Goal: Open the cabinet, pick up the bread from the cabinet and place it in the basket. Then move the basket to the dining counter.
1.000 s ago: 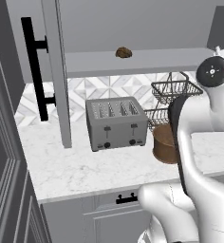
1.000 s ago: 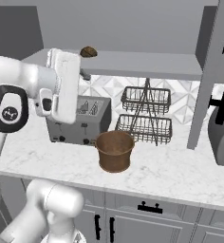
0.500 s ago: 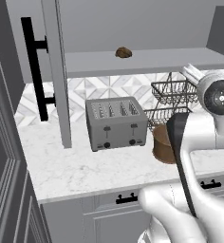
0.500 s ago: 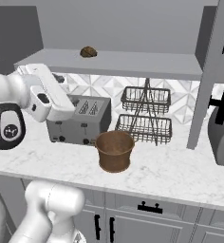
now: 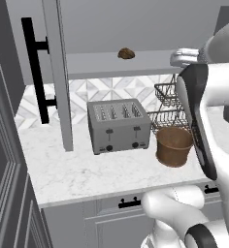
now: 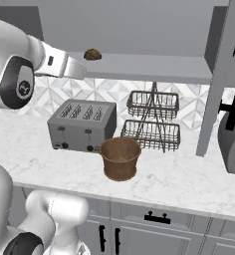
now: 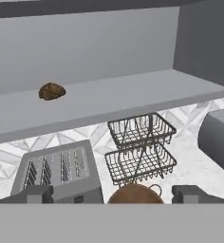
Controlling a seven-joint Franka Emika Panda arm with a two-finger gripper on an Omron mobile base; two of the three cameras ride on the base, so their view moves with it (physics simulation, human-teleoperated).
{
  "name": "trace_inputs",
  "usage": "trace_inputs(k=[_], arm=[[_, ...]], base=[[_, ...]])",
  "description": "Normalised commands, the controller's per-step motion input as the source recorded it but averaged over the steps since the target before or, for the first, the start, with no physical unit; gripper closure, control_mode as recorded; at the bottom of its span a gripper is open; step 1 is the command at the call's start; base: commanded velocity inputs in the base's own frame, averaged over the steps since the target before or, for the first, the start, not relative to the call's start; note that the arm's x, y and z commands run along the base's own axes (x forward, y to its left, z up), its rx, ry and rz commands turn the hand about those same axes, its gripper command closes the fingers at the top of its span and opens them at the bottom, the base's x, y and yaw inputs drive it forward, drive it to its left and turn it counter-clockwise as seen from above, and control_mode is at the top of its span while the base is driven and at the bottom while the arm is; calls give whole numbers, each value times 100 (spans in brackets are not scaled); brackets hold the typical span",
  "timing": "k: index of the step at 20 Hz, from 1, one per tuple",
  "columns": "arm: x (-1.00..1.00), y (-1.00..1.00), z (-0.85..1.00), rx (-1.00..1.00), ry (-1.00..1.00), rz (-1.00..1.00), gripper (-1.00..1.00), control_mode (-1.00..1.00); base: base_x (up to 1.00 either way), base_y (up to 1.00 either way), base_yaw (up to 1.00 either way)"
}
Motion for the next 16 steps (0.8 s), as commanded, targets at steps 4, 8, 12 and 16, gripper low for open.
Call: trace_inputs(k=[4, 8, 12, 16], arm=[[100, 27, -23, -3, 0, 18, -100, -100], [96, 40, -42, -8, -4, 9, -100, -100], [99, 18, -26, 1, -6, 4, -100, -100], [100, 11, -1, 0, -3, 7, -100, -100]], base=[[0, 0, 0], [0, 0, 0], [0, 0, 0], [0, 0, 0]])
